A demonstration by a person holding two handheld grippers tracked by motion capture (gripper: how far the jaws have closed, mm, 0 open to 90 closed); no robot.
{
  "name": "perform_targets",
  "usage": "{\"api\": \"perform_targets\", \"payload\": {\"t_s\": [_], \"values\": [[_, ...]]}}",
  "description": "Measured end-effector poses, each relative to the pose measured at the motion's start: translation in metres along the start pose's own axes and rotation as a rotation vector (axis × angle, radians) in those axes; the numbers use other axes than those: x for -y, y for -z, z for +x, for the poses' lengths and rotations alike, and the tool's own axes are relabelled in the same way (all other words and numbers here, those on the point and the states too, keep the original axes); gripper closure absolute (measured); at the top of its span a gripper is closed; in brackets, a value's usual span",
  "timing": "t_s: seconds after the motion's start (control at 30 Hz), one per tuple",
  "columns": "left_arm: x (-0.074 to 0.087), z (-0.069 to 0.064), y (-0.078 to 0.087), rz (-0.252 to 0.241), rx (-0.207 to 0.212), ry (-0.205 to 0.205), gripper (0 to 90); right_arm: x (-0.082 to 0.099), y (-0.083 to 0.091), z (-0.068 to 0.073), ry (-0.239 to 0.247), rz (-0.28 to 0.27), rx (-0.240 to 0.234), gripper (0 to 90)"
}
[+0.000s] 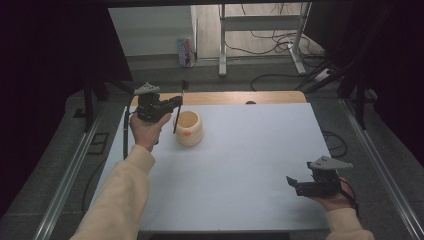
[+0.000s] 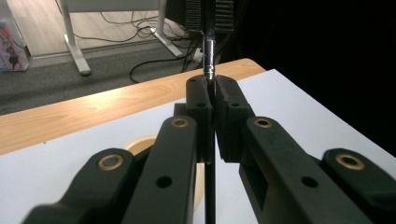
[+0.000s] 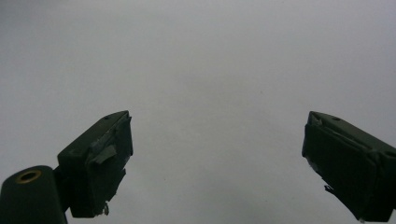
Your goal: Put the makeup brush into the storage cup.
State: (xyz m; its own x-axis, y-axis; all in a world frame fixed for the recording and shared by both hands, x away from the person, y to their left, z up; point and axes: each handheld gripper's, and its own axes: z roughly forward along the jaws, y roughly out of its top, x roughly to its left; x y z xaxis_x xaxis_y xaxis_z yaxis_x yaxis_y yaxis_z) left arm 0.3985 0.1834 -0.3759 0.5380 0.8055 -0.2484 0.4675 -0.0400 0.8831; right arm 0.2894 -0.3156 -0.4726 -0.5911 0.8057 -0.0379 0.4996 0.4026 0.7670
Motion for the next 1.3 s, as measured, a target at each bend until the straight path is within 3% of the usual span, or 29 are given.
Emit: {"api": "perform_targets", "payload": {"t_s": [0.23,1.1,1.3], "values": [[-0.002,0.002,-0.009,0.001,0.005,0.003,86.1,0.0,0.0,0.001,0.001,-0.002,-0.002,8.7],[-0.006,0.014,-0.019,-0.022,0.004,0.02,86.1,0.0,0.0,0.0,0.004,-0.002,0.0,8.8],[-0.01,0.022,-0.022,-0.028,0.004,0.017,86.1,0.001,0.0,-0.002,0.0,0.0,0.002,8.8]]}}
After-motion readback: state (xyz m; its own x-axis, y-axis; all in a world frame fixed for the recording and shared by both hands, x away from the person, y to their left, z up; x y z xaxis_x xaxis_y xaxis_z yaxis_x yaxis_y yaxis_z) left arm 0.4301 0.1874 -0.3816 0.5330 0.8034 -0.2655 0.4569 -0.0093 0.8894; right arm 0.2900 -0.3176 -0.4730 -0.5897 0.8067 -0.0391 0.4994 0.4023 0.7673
